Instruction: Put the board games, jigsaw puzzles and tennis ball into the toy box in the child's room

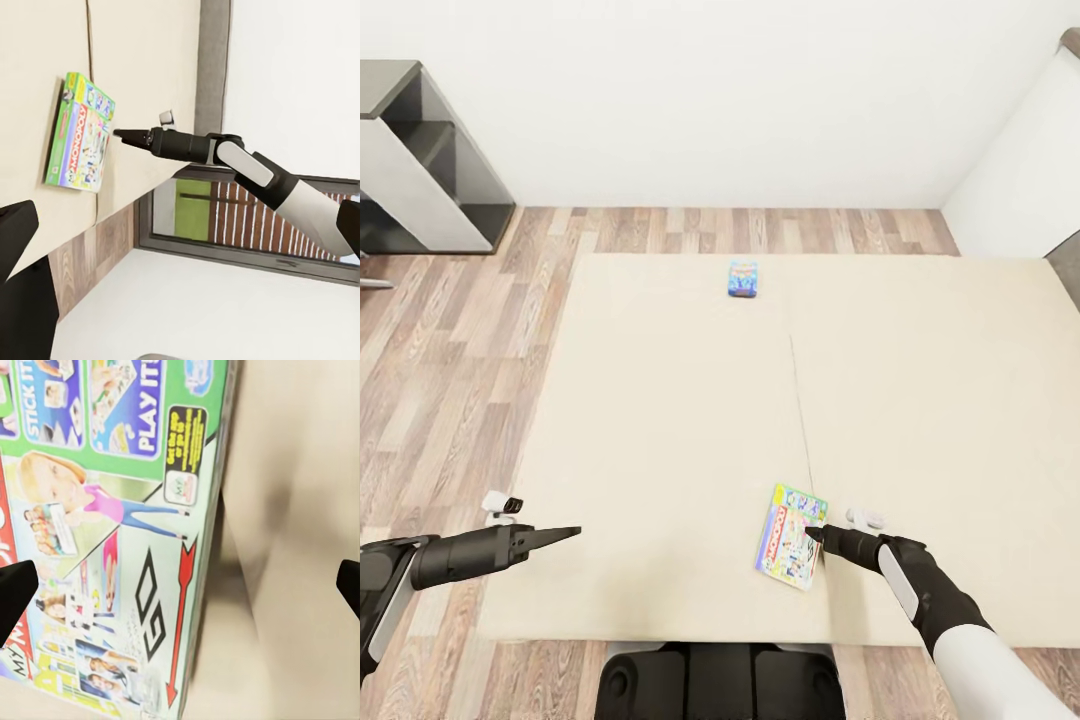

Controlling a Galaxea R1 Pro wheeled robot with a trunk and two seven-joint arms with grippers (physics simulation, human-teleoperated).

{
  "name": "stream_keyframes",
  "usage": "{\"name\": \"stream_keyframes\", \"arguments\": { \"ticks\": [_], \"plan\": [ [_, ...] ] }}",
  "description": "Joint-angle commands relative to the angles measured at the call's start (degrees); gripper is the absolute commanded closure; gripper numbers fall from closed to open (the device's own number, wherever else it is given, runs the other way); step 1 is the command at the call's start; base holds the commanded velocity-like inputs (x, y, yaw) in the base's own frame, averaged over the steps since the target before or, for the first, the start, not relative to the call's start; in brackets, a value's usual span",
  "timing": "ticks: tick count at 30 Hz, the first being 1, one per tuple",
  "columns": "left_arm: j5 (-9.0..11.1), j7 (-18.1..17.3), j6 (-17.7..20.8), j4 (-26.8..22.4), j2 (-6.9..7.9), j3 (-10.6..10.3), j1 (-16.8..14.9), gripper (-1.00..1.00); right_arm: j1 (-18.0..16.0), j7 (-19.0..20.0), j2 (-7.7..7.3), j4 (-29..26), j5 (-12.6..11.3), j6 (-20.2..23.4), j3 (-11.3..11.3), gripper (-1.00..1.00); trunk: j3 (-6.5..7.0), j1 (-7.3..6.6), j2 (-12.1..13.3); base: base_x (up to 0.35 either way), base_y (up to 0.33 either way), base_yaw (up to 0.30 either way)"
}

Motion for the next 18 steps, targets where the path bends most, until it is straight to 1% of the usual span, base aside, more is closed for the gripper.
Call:
{"name": "stream_keyframes", "arguments": {
  "ticks": [1, 18],
  "plan": [
    [-0.02, -0.22, 0.59, -0.01, 0.02, 0.00, -0.01, -1.00, -0.01, 0.17, 0.02, -0.07, -0.17, 0.38, -0.19, -1.00, -0.16, 0.03, -0.09, 0.000, 0.000, 0.000],
    [-0.03, -0.22, 0.53, 0.07, 0.02, -0.03, -0.01, -1.00, -0.01, 0.21, 0.24, -0.08, -0.13, 0.30, -0.19, -1.00, -1.78, 0.03, -0.09, 0.000, 0.000, 0.000]
  ]
}}
